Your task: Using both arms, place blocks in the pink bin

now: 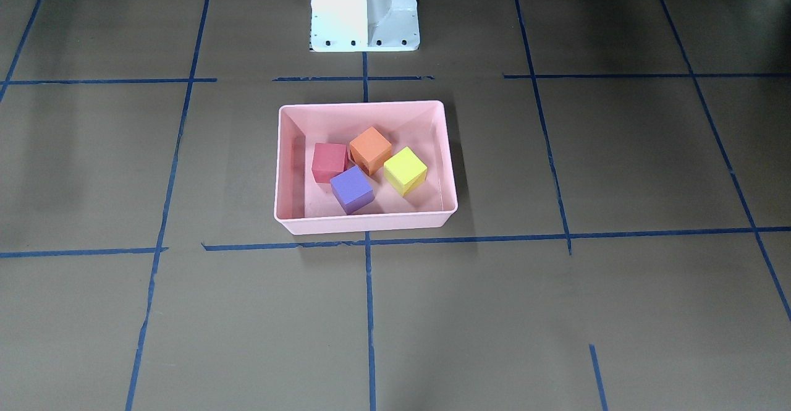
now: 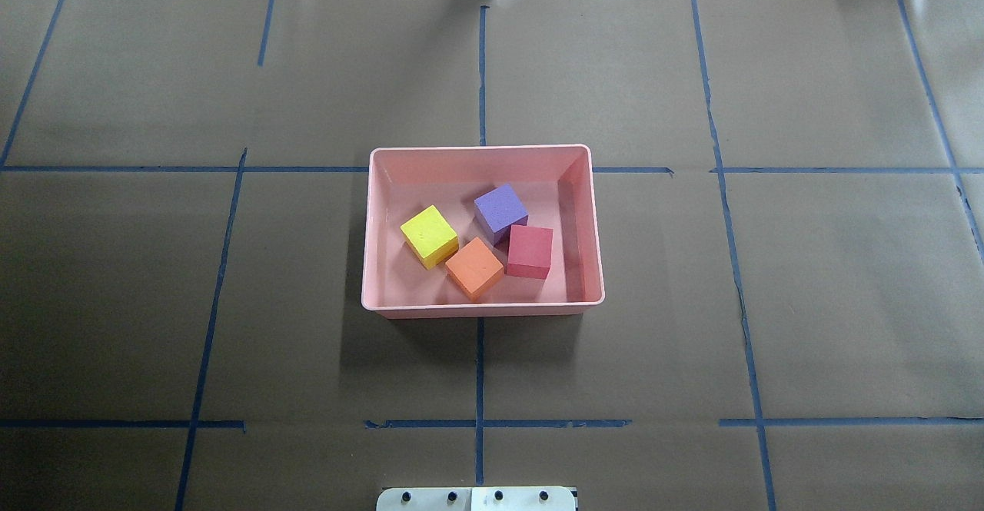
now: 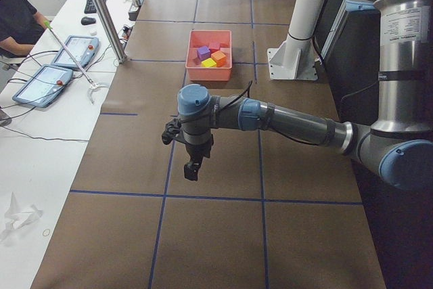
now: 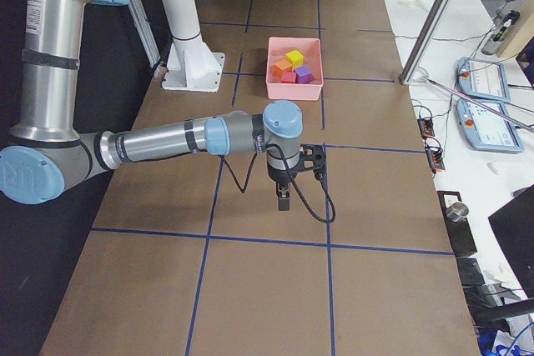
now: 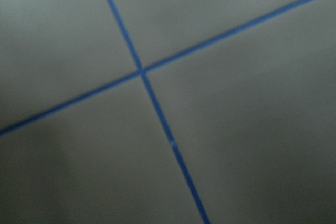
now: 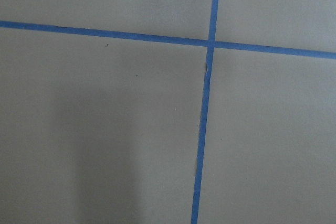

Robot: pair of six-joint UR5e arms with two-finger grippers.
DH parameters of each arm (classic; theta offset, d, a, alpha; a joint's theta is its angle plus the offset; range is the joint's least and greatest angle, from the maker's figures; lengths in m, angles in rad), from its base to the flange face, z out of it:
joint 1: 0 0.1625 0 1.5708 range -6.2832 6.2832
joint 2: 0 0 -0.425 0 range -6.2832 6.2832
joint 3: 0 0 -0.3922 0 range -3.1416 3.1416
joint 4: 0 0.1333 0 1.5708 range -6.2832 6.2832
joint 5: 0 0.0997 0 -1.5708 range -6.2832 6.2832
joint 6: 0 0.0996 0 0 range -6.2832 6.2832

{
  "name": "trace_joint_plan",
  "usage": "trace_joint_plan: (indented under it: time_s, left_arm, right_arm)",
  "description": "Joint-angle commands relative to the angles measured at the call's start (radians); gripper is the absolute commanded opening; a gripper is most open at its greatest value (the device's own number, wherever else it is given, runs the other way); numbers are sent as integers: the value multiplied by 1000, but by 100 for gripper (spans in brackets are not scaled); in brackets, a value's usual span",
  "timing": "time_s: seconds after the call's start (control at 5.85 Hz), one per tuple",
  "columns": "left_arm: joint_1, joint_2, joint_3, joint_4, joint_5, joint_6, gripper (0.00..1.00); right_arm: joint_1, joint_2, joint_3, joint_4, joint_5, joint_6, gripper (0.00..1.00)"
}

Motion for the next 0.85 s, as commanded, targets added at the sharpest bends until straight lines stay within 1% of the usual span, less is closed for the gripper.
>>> trace_joint_plan:
  time_s: [0.0,0.17,0.34,0.51,0.68]
  left_arm:
    - [-29,14,25,77,-55,11,100]
    - [-62,24,28,84,-133,8,100]
    - [-120,25,81,58,-135,20,100]
    - [-139,25,84,47,-127,12,100]
    - [-141,25,89,44,-83,18,100]
  right_arm:
    - [1,-3,-55,8,11,-54,100]
    - [1,-11,-54,5,14,-83,100]
    - [1,-12,-57,4,14,-88,100]
    - [1,-12,-66,-1,40,-85,100]
    - [1,-33,-61,4,144,-88,100]
